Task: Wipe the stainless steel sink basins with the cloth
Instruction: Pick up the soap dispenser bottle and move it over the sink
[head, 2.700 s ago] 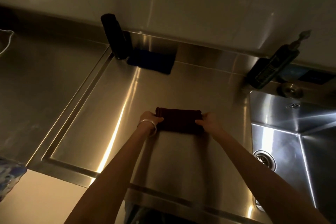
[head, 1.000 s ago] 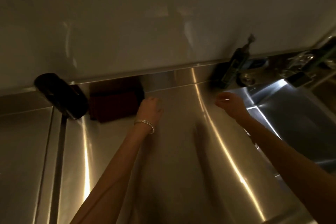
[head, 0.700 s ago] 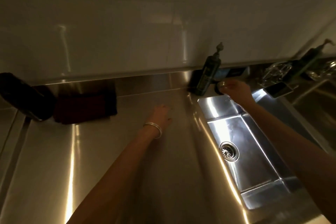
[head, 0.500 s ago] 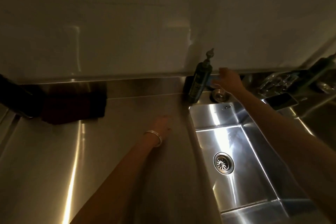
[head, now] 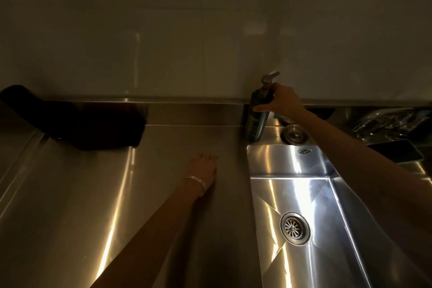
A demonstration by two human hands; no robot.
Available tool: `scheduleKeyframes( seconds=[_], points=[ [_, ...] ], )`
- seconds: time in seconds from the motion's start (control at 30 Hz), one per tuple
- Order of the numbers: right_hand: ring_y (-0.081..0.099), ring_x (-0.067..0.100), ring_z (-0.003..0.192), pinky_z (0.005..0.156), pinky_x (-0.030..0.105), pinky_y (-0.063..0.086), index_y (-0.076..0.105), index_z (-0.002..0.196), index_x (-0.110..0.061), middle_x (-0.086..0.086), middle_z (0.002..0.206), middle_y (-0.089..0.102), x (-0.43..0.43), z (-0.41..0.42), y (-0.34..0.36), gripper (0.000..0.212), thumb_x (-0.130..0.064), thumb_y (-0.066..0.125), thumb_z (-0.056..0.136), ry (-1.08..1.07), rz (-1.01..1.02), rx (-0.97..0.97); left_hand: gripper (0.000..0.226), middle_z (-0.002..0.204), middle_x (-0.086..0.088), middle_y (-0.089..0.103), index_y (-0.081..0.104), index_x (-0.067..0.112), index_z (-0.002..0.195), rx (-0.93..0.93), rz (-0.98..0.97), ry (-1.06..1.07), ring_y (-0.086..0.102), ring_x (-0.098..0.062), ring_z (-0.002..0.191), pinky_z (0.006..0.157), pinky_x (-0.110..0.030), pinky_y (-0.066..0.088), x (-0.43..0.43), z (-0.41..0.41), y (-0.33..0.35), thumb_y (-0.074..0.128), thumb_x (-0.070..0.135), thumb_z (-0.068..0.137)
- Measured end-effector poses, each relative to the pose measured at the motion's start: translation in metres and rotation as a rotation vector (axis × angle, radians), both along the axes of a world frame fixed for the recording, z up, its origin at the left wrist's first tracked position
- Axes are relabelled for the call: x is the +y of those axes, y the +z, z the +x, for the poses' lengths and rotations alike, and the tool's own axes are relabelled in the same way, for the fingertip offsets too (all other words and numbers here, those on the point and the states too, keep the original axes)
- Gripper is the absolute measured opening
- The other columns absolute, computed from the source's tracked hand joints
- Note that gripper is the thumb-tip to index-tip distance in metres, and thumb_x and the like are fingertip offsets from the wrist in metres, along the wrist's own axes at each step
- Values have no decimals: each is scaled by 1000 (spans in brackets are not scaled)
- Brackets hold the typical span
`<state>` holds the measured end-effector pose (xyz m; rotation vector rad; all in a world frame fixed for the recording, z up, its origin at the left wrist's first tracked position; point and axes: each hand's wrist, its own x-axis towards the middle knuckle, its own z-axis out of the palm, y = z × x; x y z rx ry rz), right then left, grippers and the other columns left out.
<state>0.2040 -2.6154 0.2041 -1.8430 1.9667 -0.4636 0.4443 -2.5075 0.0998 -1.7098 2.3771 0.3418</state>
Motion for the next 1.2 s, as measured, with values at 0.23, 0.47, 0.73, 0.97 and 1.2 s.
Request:
scheduleKeyframes(
  seconds=[0.23, 0.47, 0.73, 0.97, 1.2],
  points=[
    [59, 22, 94, 72, 29, 41, 53, 113, -13, 4, 107, 62, 29, 56, 27, 73, -60, 76, 63, 80, -104, 58, 66, 150, -14, 29, 21, 9, 146, 163, -2, 67, 30, -29, 135, 111, -37, 20, -16, 13, 21, 49, 38, 93],
    [58, 17, 86, 76, 33, 50, 57, 106, -15, 0, 97, 60, 49, 150, 55, 68, -61, 76, 60, 181, -95, -62, 66, 120, -11, 61, 51, 13, 124, 795, 21, 330, 58, -29, 108, 79, -24, 37, -15, 63, 38, 82, 28, 67],
    [53, 20, 96, 79, 32, 46, 56, 116, -13, 8, 104, 55, 25, 253, 49, 66, -56, 74, 69, 318, 17, -49, 71, 113, -9, 64, 51, 14, 118, 755, -85, 524, 61, -28, 102, 77, -34, 48, -39, 152, 20, 85, 36, 60],
    [58, 21, 84, 69, 31, 48, 58, 101, -12, 6, 93, 58, -14, 317, 26, 50, -46, 78, 70, 297, 14, 29, 75, 115, -12, 59, 44, 10, 119, 579, -35, 548, 51, -32, 110, 81, -43, 48, -84, 193, -2, 81, 45, 64],
    [56, 19, 81, 62, 24, 39, 59, 90, -13, 2, 88, 52, -48, 333, 10, 39, -32, 82, 65, 280, 21, 39, 58, 112, -15, 62, 49, 9, 112, 662, -44, 562, 60, -35, 102, 79, -41, 49, -115, 211, -13, 78, 37, 70]
  ],
)
